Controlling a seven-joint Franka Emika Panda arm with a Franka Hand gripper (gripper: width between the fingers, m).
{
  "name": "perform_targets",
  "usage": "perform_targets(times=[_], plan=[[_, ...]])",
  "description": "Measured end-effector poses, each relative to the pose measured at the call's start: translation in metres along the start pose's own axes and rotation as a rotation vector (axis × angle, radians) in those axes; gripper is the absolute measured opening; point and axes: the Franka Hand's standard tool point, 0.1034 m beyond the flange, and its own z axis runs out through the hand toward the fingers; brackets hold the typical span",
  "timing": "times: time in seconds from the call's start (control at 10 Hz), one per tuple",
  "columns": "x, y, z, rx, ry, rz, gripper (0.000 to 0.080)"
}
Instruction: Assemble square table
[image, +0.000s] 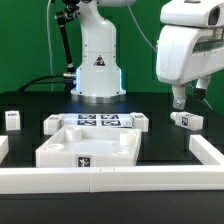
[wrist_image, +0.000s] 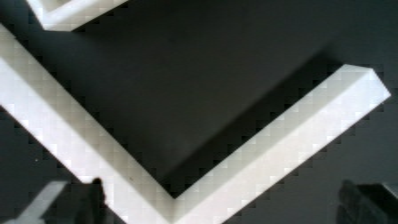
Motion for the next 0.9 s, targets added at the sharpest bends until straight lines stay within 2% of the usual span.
perform_targets(times=[0.5, 0.7, 0.9], plan=[[0.0, 0.002, 0.001, -0.001, 0.003, -0.016, 0.0649], [-0.024, 0.004, 0.005, -0.011, 0.019, -0.127, 0.0649], [-0.057, 0.009, 0.014, -0.001, 0.015, -0.191, 0.0649]])
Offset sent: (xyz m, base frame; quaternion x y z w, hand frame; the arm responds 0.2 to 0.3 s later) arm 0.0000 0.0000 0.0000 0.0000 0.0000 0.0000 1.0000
